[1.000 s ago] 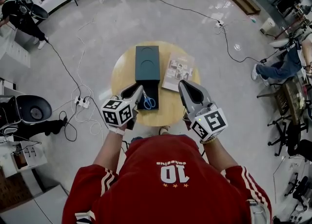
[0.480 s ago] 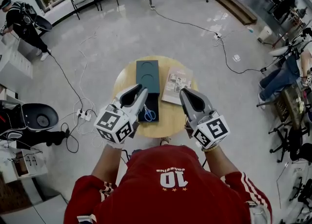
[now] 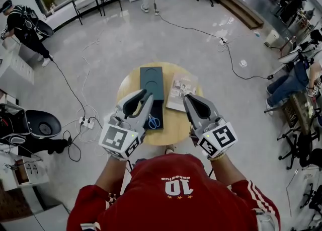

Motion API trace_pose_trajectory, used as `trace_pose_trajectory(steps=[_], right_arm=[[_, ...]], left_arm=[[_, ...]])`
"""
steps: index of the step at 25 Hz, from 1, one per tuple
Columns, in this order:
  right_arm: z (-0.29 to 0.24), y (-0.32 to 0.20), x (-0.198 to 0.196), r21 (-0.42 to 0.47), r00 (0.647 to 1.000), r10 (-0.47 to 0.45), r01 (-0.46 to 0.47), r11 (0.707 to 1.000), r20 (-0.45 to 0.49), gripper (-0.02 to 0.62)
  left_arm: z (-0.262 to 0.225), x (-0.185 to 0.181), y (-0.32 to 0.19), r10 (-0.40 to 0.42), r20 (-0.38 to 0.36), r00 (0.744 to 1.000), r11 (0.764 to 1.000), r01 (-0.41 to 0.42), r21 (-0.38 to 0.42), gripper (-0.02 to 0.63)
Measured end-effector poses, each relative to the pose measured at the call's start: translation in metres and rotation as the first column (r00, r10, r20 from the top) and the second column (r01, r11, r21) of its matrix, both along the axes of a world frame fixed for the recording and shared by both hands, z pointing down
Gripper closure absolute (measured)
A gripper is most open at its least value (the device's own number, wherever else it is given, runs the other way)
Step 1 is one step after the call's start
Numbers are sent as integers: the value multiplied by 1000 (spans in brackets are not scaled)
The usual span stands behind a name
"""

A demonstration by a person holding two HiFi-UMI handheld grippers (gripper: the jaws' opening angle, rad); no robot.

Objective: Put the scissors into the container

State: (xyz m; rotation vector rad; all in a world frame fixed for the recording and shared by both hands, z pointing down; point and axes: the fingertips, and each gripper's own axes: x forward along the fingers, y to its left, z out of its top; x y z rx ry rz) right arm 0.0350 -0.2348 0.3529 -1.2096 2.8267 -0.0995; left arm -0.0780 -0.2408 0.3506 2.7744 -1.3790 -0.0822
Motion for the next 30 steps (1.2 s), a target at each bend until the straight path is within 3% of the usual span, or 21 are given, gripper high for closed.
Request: trace_pose_trajectory(steps=[8, 15, 30], right_arm=[[-6, 0, 1, 7, 1000, 1, -1, 1000, 8, 604], [-9, -3, -1, 4, 1000, -1, 1, 1000, 17, 605], [-18, -11, 4, 8, 998, 69, -69, 998, -3, 606]], left_arm=[[-13, 10, 3, -12, 33, 999, 999, 10, 41, 526], [-9, 3, -2, -68, 74, 995, 997, 66, 32, 581], [-17, -7, -1, -110, 4, 994, 992, 109, 58, 604]])
